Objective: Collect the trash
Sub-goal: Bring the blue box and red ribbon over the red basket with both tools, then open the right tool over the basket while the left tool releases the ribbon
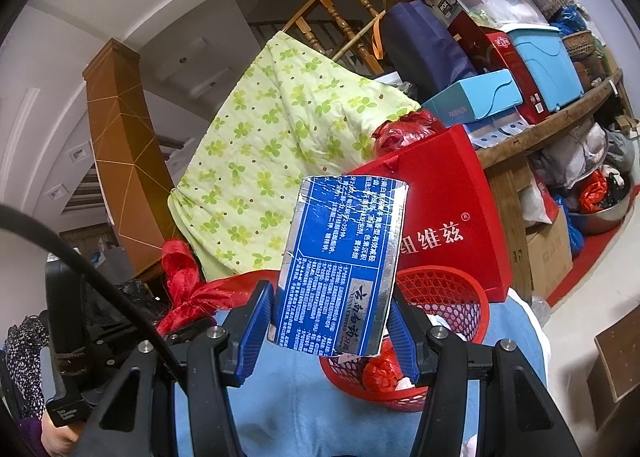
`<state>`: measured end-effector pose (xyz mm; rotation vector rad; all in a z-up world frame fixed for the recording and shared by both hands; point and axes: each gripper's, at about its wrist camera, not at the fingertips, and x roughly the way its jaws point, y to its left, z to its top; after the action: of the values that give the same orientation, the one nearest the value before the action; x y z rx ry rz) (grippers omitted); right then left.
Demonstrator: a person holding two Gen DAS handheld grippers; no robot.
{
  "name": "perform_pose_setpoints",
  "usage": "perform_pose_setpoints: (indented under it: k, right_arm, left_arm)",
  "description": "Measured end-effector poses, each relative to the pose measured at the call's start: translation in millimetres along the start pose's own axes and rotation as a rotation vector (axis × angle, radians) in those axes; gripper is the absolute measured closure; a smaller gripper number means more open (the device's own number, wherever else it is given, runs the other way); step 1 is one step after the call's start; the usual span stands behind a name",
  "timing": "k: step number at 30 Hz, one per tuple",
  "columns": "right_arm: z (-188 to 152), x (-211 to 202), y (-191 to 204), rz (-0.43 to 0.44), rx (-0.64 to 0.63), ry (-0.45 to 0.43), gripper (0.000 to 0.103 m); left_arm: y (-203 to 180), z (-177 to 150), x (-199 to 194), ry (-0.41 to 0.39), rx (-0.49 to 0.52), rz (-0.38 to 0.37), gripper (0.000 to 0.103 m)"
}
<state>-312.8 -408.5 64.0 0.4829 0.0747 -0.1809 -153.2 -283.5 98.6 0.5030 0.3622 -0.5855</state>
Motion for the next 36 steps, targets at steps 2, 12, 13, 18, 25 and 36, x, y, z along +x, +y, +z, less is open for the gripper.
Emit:
perform_pose_setpoints:
  k: [2, 12, 13, 18, 25, 36]
  right_arm:
    - [0, 1, -1, 0.000, 0.005, 0.006, 0.045]
    - [-1, 8, -10, -0.007, 0.040, 0.029, 0.044]
    - [-2, 8, -11, -0.008, 0.043, 0.032, 0.044]
    - [-4, 12, -16, -0.012, 0.054, 0.043, 0.044]
    - [-7, 21, -27, -0.028, 0.069, 0.064, 0.044]
    - [-3, 101, -94, -0.023, 0.245, 0.152, 0.035]
  left_arm:
    - [-1, 0, 2, 0.003, 0.003, -0.002, 0.088]
    - [-5, -3, 13, 0.025, 0.004, -0.018, 0.088]
    - [-5, -3, 14, 0.027, 0.004, -0.019, 0.088]
    - [-9, -5, 20, 0.040, 0.006, -0.028, 0.088]
    - [-10, 0, 37, 0.052, 0.003, -0.079, 0.088]
    - [-8, 32, 139, 0.103, -0.067, -0.590, 0.071]
